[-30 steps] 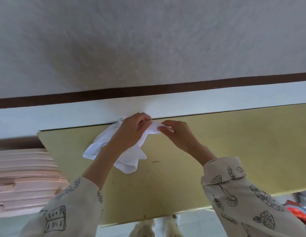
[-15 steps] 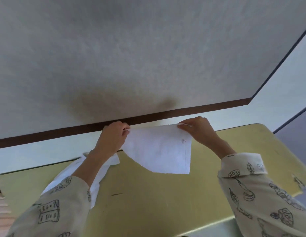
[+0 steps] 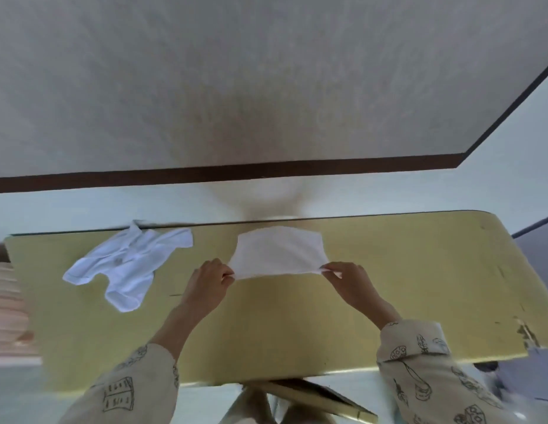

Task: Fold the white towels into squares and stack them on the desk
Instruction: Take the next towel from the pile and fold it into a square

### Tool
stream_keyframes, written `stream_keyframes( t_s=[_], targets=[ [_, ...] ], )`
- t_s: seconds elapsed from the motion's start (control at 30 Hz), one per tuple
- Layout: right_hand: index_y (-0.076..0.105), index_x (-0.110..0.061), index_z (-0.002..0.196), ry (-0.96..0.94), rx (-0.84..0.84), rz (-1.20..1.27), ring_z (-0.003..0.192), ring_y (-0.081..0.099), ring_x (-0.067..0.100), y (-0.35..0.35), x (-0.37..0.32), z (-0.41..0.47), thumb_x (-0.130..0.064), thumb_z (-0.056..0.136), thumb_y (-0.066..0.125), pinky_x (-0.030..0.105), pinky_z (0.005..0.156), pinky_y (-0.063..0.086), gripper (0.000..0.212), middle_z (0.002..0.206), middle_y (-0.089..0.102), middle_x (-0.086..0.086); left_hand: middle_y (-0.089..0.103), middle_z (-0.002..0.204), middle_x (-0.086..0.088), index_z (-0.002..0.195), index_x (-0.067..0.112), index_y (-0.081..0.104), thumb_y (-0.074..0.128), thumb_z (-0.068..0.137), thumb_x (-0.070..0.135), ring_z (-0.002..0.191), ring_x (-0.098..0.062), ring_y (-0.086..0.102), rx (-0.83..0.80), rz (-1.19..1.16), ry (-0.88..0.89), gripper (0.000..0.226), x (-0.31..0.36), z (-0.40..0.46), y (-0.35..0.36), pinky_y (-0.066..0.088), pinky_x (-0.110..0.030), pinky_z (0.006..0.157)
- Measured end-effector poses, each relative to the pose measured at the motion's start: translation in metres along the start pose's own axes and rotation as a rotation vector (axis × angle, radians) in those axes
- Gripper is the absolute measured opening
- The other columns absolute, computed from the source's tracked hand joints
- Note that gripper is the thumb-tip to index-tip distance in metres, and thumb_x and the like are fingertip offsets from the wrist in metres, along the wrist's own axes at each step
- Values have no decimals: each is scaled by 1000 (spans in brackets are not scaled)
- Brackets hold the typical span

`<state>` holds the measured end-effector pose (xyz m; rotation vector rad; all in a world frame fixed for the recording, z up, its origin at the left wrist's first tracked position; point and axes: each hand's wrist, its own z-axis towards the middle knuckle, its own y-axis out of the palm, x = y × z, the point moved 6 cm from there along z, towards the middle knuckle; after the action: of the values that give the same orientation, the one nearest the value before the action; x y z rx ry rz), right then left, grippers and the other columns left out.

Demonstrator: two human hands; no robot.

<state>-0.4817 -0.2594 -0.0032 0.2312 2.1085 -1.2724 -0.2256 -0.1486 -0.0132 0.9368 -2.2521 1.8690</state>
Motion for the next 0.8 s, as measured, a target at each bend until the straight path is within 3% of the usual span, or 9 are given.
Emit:
stream_keyframes(
  t_s=[0.17, 0.3, 0.43, 0.5, 0.6, 0.73, 0.8],
  targets=[
    [69, -12, 109, 172, -229, -10, 111, 60, 17, 66, 58, -47, -21, 93, 54, 24, 91, 42, 24, 117, 67, 1, 61, 94, -2, 88, 15, 63, 57, 89, 27, 91, -19, 54, -285, -59, -135, 13, -27, -58, 82, 39, -28, 75],
    [71, -10, 103, 285, -273, 12, 108, 60, 17, 77, 81, -66, -21, 91, 57, 21, 83, 40, 22, 112, 69, 2, 55, 84, 1, 77, 20, 52, 52, 89, 17, 77, -14, 49, -401, -127, -194, 13, -33, -78, 106, 32, -22, 60],
    [71, -2, 95, 348, -196, 73, 96, 62, 22, 67, 85, -59, -19, 89, 59, 23, 72, 37, 22, 103, 71, 11, 54, 77, 5, 86, 15, 62, 54, 90, 12, 76, -12, 49, -325, -223, -195, 10, -32, -60, 96, 31, -10, 56],
    [69, 4, 95, 357, -154, 107, 103, 62, 28, 61, 85, -52, -18, 89, 59, 28, 75, 41, 25, 106, 69, 16, 57, 74, 5, 86, 12, 65, 58, 88, 13, 75, -15, 52, -247, -302, -228, 7, -33, -45, 87, 33, -10, 56],
    [69, -2, 103, 370, -94, 190, 107, 59, 22, 56, 84, -34, -21, 90, 60, 22, 78, 35, 25, 110, 68, 10, 60, 76, 1, 83, 12, 64, 61, 86, 14, 72, -16, 54, -160, -392, -297, 4, -34, -22, 84, 37, -16, 60],
    [66, -1, 107, 412, -25, 239, 90, 55, 15, 63, 91, -8, -23, 89, 60, 25, 76, 36, 29, 103, 66, 9, 65, 83, -8, 95, 6, 67, 61, 86, 13, 80, -26, 60, -181, -454, -373, 13, -45, 6, 104, 47, -34, 75],
    [66, 0, 104, 447, -28, 237, 82, 54, 18, 71, 100, 3, -23, 91, 57, 28, 73, 38, 28, 93, 65, 10, 68, 95, -13, 104, 5, 66, 59, 88, 13, 88, -28, 62, -205, -430, -391, 20, -51, 15, 116, 46, -34, 79]
  ],
)
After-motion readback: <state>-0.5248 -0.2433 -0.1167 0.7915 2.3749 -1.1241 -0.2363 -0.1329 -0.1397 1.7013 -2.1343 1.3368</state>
